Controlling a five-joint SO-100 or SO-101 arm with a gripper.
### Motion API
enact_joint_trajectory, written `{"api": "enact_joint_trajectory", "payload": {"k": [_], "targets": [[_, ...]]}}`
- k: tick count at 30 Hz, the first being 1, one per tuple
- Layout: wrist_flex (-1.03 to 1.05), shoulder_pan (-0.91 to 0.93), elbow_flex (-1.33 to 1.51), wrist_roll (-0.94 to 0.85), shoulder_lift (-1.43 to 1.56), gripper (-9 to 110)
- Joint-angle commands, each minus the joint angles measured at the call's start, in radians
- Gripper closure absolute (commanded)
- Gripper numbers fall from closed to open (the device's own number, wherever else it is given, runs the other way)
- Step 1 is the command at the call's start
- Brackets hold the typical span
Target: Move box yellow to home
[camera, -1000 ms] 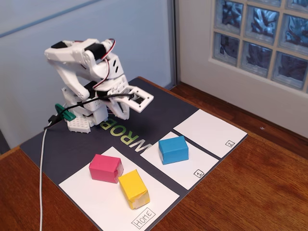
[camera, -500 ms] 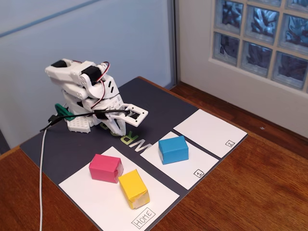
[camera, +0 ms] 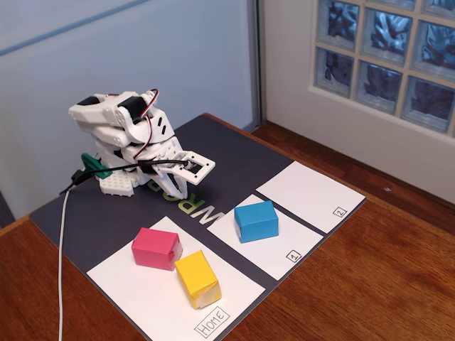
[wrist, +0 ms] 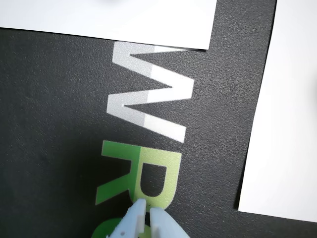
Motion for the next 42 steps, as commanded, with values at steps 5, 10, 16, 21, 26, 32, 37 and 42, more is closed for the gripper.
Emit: {"api": "enact_joint_trajectory", "payload": {"k": [5, 10, 16, 21, 26, 32, 37, 42], "targets": [[0.061, 0.075, 0.002, 0.0, 0.051, 102], [0.061, 0.095, 0.002, 0.0, 0.051, 102], [0.061, 0.089, 0.002, 0.0, 0.051, 102], [0.061, 0.089, 0.002, 0.0, 0.051, 102], [0.061, 0.089, 0.002, 0.0, 0.051, 102], [0.061, 0.089, 0.002, 0.0, 0.051, 102], [0.061, 0.089, 0.002, 0.0, 0.051, 102], [0.061, 0.089, 0.002, 0.0, 0.051, 102]]}}
